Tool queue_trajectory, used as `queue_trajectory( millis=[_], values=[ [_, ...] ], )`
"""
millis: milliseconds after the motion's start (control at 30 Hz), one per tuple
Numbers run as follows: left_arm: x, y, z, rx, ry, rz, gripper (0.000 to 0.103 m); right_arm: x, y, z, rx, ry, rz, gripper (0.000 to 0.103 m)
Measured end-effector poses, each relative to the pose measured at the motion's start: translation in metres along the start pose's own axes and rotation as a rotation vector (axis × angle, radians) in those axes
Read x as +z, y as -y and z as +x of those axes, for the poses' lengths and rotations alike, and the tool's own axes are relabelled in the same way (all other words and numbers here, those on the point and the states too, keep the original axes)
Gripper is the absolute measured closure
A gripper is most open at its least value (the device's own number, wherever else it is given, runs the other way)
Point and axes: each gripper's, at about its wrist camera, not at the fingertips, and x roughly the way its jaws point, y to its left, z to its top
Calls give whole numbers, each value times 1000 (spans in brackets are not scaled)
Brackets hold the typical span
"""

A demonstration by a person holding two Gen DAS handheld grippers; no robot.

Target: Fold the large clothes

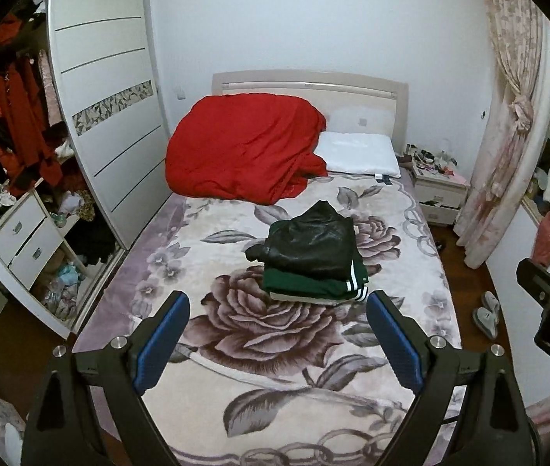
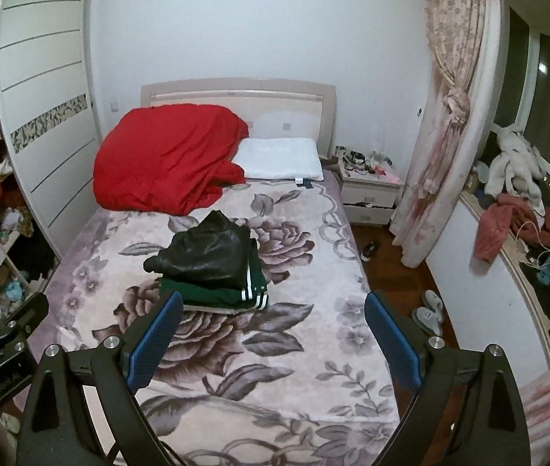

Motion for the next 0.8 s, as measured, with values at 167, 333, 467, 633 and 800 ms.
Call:
queue_trajectory(
  millis=[167, 333, 467, 633, 800],
  values=[
    [-5, -1, -19, -2, 11, -13, 9, -3, 2, -29, 12, 27, -13, 5],
    [-10, 1, -29, 3, 20, -6, 6, -6, 3, -50, 29, 49, -15, 4],
    [-15, 5, -39, 8, 42, 4, 5, -9, 4, -57, 38, 55, -16, 3],
    [-16, 5, -46, 10, 53, 4, 5, -8, 4, -58, 39, 59, -19, 3],
    [-17, 7, -48, 12, 60, 5, 5, -13, 4, -66, 38, 69, -21, 2]
  ],
)
